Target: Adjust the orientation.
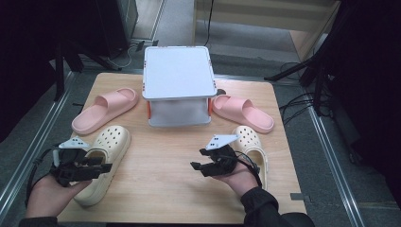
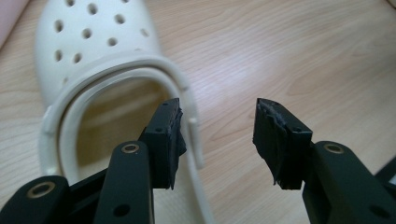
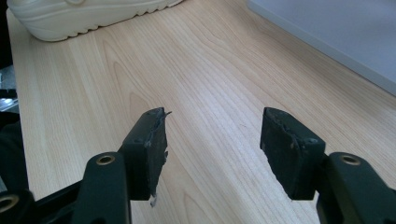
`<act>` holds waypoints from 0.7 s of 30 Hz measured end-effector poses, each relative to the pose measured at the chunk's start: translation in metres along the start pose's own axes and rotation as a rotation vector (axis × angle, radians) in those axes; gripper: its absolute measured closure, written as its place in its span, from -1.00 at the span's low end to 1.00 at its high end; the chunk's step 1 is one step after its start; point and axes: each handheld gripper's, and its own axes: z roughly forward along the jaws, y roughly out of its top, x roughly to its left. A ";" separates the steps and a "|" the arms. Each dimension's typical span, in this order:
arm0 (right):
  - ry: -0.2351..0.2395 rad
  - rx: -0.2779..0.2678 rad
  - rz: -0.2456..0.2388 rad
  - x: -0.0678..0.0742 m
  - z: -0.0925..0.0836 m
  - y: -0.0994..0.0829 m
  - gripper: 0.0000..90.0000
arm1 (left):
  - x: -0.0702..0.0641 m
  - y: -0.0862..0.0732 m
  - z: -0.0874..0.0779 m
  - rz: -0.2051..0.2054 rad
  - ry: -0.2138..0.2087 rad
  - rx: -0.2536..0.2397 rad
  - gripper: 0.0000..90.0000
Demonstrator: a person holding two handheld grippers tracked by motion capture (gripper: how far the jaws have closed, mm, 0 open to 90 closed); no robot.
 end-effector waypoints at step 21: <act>-0.021 0.030 -0.001 -0.001 0.003 -0.004 -0.10 | 0.018 0.013 0.039 -0.048 -0.011 0.040 0.55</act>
